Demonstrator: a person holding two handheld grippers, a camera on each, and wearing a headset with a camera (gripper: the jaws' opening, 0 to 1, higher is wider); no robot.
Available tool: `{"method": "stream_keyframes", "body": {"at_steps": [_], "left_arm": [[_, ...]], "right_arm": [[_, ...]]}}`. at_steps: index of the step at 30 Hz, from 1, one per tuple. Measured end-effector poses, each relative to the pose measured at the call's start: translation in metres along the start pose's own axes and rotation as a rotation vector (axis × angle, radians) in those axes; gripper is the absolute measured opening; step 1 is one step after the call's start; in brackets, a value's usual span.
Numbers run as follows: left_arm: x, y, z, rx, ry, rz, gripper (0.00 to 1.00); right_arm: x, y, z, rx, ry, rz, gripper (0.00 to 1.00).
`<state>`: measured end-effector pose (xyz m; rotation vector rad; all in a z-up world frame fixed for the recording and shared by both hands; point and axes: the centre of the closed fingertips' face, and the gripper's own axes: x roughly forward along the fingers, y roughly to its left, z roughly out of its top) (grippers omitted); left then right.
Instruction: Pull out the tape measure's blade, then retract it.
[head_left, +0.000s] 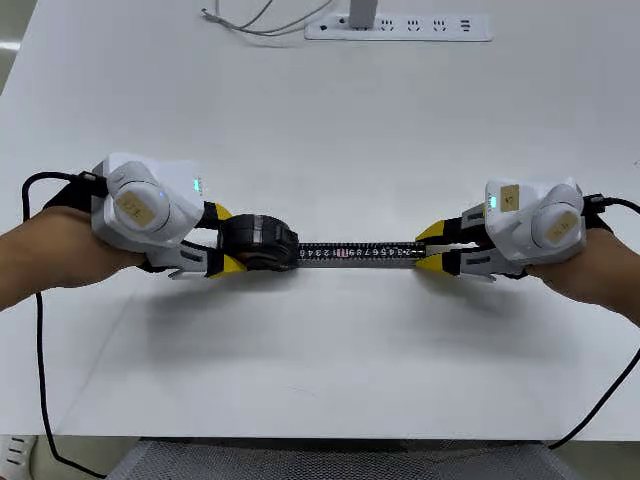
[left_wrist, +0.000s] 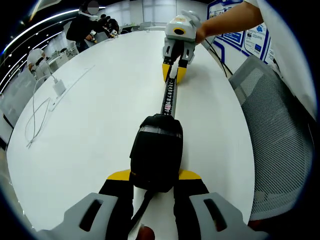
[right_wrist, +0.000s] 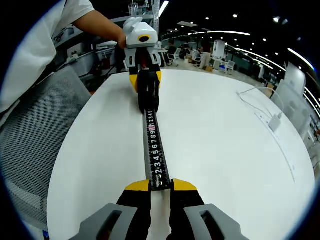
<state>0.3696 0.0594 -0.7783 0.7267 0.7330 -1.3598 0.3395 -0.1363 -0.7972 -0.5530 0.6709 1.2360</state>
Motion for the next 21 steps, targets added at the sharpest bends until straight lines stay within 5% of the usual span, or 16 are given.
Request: {"method": "stream_keyframes", "body": {"at_steps": [21], "left_arm": [[0.001,0.0,0.0,0.003,-0.001,-0.004,0.25]], "right_arm": [[-0.014,-0.001,-0.016,0.016,0.032,-0.012,0.09]]}}
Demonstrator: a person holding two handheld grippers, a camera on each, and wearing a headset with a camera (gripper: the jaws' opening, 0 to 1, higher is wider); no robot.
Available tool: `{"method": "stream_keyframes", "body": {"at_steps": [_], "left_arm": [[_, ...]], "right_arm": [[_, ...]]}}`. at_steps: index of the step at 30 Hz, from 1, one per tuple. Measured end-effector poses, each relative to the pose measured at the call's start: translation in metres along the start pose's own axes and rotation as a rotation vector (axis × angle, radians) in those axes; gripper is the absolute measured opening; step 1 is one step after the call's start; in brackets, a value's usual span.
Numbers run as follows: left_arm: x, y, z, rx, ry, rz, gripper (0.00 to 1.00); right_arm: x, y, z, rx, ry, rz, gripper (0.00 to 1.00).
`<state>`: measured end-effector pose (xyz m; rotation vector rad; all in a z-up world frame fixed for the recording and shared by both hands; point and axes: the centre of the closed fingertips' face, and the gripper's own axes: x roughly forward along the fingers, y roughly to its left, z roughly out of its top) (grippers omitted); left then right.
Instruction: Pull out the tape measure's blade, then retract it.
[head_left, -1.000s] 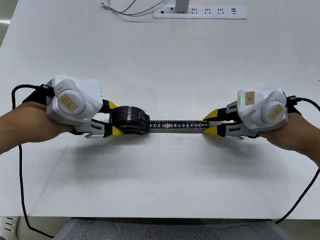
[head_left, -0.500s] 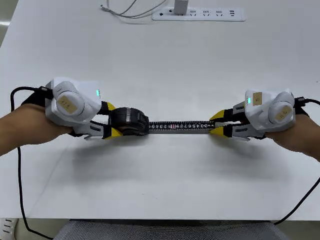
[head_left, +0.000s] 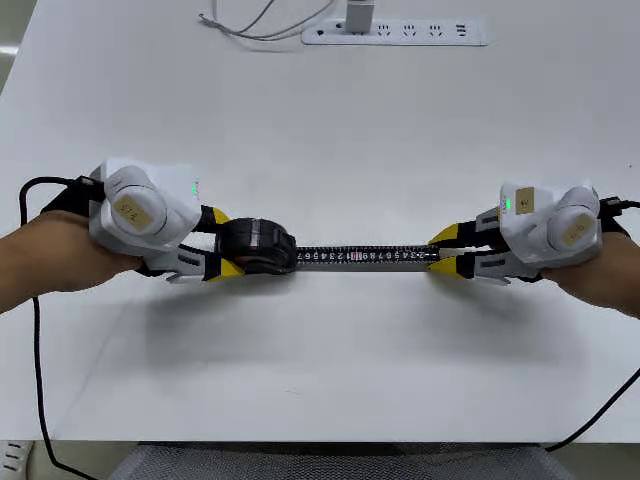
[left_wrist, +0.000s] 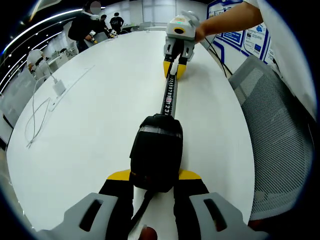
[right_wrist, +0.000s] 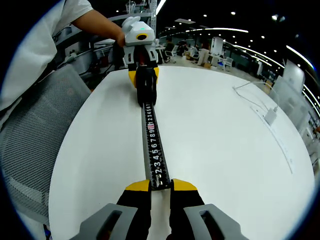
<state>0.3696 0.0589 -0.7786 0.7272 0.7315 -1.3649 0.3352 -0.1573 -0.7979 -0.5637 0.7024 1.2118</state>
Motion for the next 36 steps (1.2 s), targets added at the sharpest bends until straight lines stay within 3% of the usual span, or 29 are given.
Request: {"method": "stream_keyframes", "body": {"at_steps": [36], "left_arm": [[0.0,-0.001,0.001,0.0,-0.001,0.0,0.25]], "right_arm": [[-0.025,-0.003,-0.03,0.025,0.065,-0.005,0.09]]}}
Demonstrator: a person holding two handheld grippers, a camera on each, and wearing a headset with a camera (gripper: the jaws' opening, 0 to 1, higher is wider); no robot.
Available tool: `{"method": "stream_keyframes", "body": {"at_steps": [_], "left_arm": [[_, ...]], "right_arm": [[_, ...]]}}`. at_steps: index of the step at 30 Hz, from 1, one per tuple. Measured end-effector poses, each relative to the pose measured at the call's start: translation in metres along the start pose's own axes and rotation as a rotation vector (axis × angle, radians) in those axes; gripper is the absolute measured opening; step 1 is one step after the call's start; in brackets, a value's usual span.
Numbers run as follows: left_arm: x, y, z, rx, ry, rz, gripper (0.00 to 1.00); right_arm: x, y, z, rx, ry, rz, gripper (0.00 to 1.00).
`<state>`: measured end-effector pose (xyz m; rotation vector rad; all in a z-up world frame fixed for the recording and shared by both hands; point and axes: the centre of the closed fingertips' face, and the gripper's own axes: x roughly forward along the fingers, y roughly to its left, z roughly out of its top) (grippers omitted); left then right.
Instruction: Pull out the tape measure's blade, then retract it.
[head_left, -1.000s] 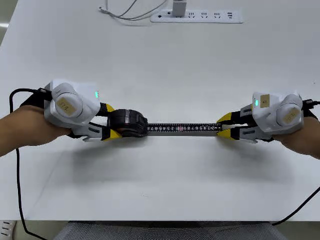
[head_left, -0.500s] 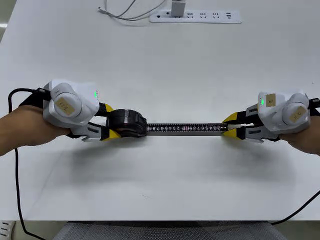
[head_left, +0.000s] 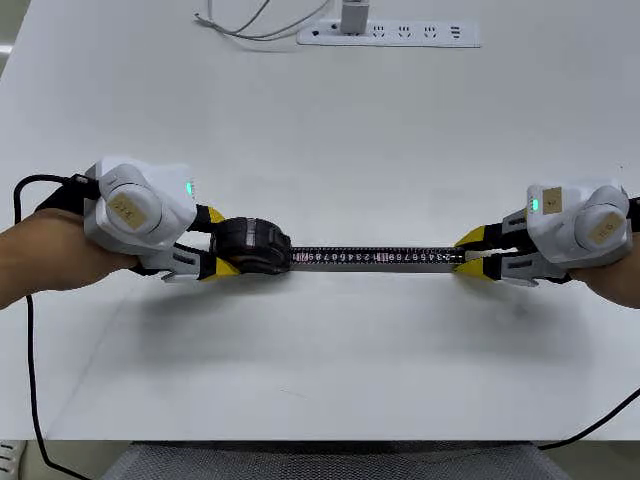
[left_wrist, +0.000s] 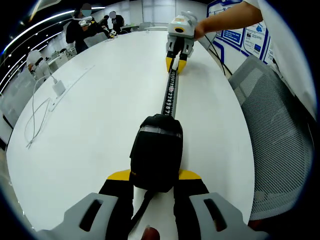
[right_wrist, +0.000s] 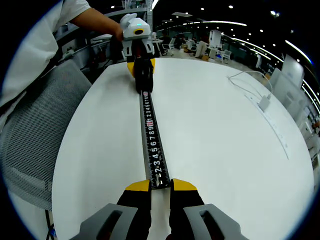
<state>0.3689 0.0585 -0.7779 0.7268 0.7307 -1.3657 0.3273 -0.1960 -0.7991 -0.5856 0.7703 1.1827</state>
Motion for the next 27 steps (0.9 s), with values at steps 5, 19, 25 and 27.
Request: {"method": "stream_keyframes", "body": {"at_steps": [5,19,25,27], "left_arm": [[0.0,0.0,0.0,0.001,0.001,0.0,0.25],[0.0,0.0,0.0,0.008,0.004,0.002,0.26],[0.0,0.0,0.0,0.007,0.008,0.007,0.26],[0.001,0.0,0.0,0.01,0.008,0.007,0.26]], "right_arm": [[-0.005,-0.001,-0.005,0.001,0.012,-0.004,0.09],[-0.015,-0.003,-0.02,0.005,0.045,-0.011,0.09],[-0.014,-0.006,-0.02,-0.003,0.055,-0.016,0.09],[-0.013,-0.005,-0.02,-0.003,0.055,-0.011,0.09]]}}
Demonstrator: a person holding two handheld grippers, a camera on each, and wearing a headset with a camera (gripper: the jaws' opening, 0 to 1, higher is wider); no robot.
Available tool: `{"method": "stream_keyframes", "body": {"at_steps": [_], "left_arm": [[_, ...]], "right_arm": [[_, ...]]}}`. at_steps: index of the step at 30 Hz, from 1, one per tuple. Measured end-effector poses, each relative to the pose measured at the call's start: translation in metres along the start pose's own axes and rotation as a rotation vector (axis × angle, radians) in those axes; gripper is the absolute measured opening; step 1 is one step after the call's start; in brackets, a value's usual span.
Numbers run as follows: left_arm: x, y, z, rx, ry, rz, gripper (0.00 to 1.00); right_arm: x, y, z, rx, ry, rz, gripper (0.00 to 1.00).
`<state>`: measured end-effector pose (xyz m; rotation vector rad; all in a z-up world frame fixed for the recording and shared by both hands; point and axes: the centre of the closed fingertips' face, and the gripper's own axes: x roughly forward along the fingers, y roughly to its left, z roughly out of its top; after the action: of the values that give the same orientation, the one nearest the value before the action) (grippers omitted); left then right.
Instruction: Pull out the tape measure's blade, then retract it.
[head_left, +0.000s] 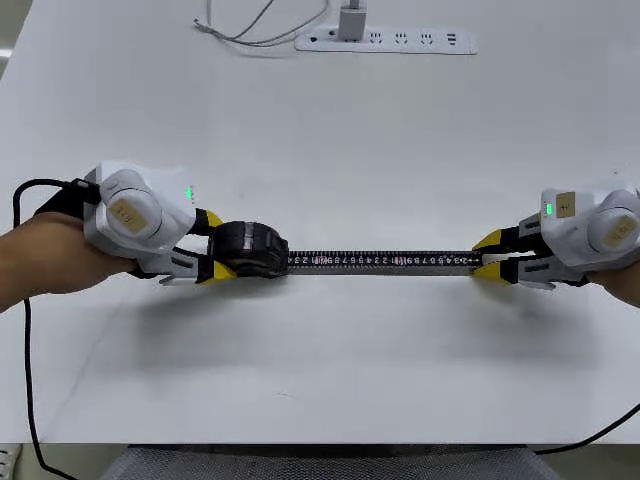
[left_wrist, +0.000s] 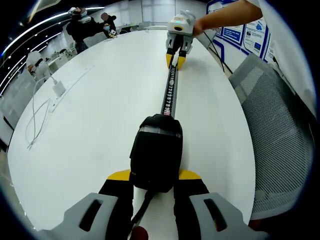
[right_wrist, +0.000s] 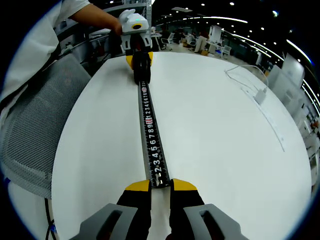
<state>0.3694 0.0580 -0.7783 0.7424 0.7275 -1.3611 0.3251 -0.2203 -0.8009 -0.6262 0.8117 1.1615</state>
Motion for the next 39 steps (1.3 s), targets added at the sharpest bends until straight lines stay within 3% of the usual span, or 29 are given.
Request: {"method": "stream_keyframes", "body": {"at_steps": [21,35,36,37,39], "left_arm": [[0.001,0.0006,0.0018,-0.027,-0.016,0.01,0.27],[0.0012,0.0013,0.0026,-0.026,-0.018,0.013,0.27],[0.0012,0.0014,0.0032,-0.021,-0.021,0.014,0.28],[0.0015,0.0012,0.0027,-0.021,-0.018,0.013,0.28],[0.0018,0.0015,0.0018,-0.02,-0.014,0.018,0.33]], "right_arm": [[0.0006,-0.0001,0.0009,-0.04,0.036,-0.003,0.11],[-0.0003,-0.0011,0.0007,-0.028,0.045,-0.006,0.12],[-0.0008,-0.001,0.0012,-0.026,0.043,-0.006,0.12],[-0.0013,-0.0003,0.0083,0.029,-0.001,-0.007,0.13],[-0.0038,-0.0049,0.0061,0.015,0.016,-0.023,0.17]]}}
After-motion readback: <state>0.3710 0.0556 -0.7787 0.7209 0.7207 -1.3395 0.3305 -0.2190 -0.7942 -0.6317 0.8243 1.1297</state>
